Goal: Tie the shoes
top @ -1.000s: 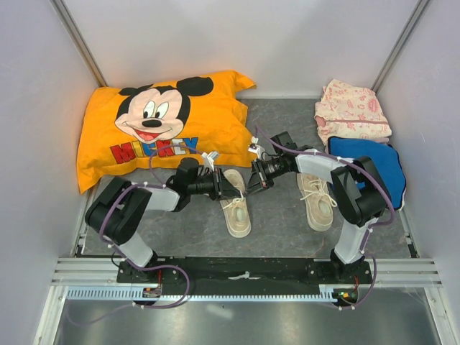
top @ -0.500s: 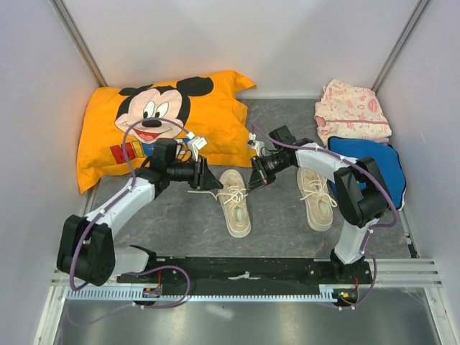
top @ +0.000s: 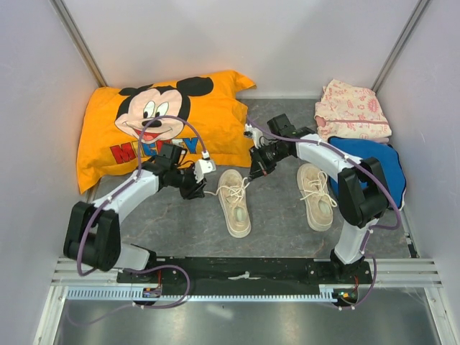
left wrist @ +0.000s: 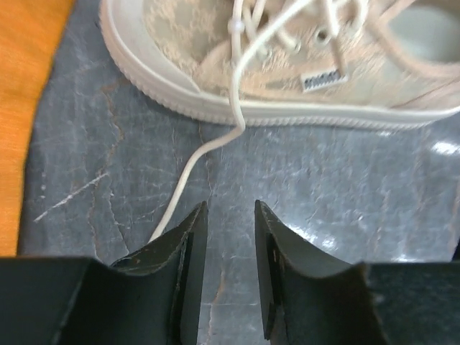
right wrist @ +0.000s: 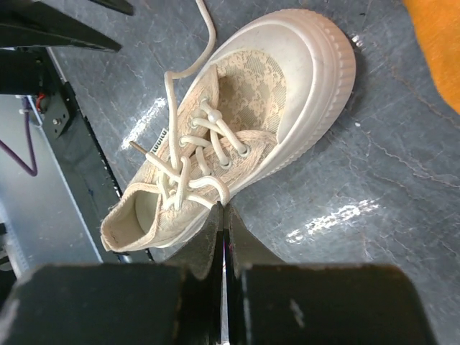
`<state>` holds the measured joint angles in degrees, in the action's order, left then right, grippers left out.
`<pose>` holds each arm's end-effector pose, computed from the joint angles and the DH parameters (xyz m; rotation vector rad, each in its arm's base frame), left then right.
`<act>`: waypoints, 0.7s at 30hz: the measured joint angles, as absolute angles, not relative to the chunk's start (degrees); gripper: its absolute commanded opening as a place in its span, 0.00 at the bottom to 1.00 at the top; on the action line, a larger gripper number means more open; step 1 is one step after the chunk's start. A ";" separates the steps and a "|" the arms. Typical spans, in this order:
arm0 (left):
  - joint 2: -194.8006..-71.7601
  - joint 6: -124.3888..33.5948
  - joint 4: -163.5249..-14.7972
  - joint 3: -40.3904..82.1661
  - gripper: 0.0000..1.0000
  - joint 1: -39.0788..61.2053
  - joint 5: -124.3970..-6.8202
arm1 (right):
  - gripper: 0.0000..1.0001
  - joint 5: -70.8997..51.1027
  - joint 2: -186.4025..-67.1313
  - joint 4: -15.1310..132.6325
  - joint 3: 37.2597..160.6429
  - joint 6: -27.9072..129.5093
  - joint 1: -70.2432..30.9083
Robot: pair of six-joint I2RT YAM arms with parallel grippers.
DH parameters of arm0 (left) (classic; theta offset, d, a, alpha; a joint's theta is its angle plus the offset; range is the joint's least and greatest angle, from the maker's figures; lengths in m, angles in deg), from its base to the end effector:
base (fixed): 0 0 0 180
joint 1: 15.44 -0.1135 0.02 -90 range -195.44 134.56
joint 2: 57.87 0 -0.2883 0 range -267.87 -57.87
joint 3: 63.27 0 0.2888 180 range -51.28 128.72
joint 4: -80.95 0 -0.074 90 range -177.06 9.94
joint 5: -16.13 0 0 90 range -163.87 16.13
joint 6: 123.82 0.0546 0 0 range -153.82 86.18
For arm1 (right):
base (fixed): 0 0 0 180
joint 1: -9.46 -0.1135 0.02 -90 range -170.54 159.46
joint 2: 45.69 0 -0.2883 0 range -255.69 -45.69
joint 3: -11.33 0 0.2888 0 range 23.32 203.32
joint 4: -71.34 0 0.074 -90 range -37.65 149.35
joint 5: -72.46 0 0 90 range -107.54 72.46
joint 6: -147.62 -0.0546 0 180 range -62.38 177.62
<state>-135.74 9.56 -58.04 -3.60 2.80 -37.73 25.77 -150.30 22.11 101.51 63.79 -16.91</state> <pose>0.2694 -0.1227 0.2037 1.4258 1.9665 -0.6254 0.3622 0.2214 0.2186 -0.9627 2.4343 1.1258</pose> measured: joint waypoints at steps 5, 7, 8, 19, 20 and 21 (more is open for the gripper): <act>-145.05 15.90 -57.06 -0.82 0.48 2.80 -39.48 | 0.00 23.41 -150.30 21.13 102.23 65.32 -18.16; -147.76 17.58 -57.10 0.25 0.48 2.98 -40.20 | 0.00 22.27 -150.30 20.69 102.23 65.84 -18.99; -149.07 18.45 -57.17 0.97 0.48 3.07 -40.64 | 0.00 21.77 -150.26 20.65 102.23 66.06 -19.29; -157.16 25.25 -58.44 5.60 0.09 3.85 -43.85 | 0.00 17.29 -148.45 20.04 102.23 66.46 -20.41; -157.07 26.19 -58.17 5.51 0.06 3.94 -43.81 | 0.00 16.87 -148.16 19.86 102.23 66.48 -20.39; -156.90 26.98 -58.00 5.30 0.04 3.98 -43.81 | 0.00 16.52 -147.88 19.75 102.23 66.48 -20.39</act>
<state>-156.90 26.98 -58.00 5.30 3.98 -43.81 16.52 -147.88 19.75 102.23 66.48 -20.39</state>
